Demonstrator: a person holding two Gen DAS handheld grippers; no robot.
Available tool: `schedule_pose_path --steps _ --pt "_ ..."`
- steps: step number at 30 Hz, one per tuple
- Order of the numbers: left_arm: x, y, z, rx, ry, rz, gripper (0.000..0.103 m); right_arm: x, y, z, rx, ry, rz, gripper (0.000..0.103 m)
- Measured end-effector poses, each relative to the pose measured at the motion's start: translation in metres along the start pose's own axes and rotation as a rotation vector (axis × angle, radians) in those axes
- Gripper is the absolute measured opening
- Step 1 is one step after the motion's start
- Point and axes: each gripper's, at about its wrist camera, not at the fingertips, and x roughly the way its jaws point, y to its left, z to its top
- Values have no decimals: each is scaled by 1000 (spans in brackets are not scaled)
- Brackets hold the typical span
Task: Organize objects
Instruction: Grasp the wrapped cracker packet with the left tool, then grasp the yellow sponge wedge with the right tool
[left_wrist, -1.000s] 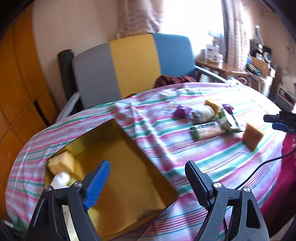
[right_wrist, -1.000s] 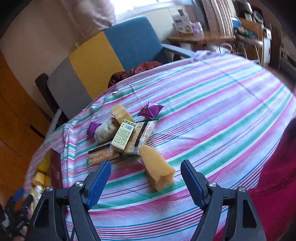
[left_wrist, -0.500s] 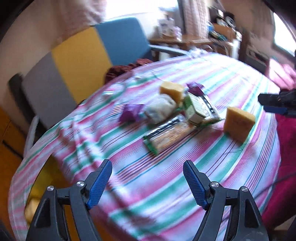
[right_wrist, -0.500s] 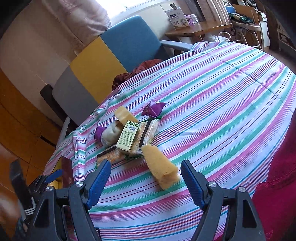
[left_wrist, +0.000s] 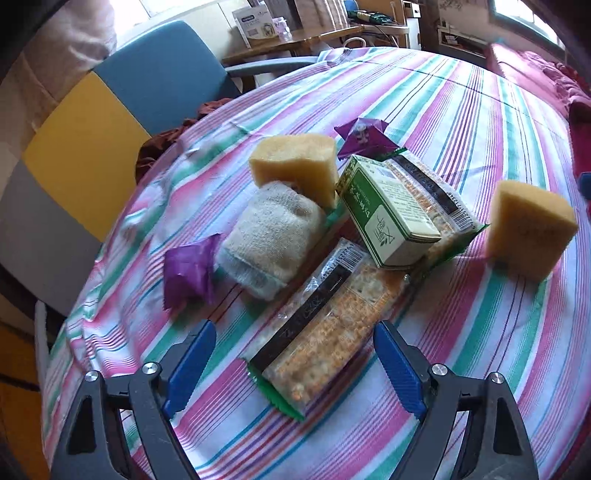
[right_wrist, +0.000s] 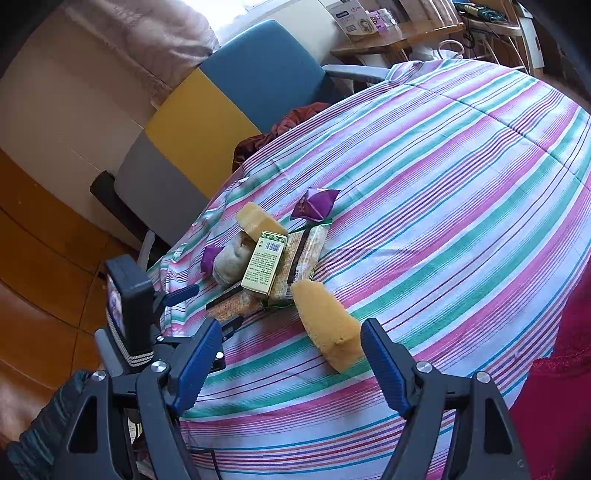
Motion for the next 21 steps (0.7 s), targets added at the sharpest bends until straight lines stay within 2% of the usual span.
schedule_pose_path --steps 3,4,5,6,7,9,17,21 --pt "9 4 0 -25 4 -32 88 1 0 0 5 3 -1 79" --pt "10 6 -1 -49 2 -49 85 0 0 0 5 3 -3 79" --pt "10 8 -1 -78 7 -78 80 1 0 0 4 4 -6 79" --pt "10 11 -3 -120 17 -127 66 1 0 0 4 5 -12 79" --pt "9 11 -4 -142 23 -142 60 2 0 0 4 7 -16 79" --pt "2 4 -9 -140 26 -121 53 3 0 0 4 9 -23 79" --pt "-31 -24 -53 -271 33 -110 51 5 -5 0 36 26 -43 79" --pt "-44 -32 -72 -335 20 -127 52 7 -5 0 38 41 -60 79"
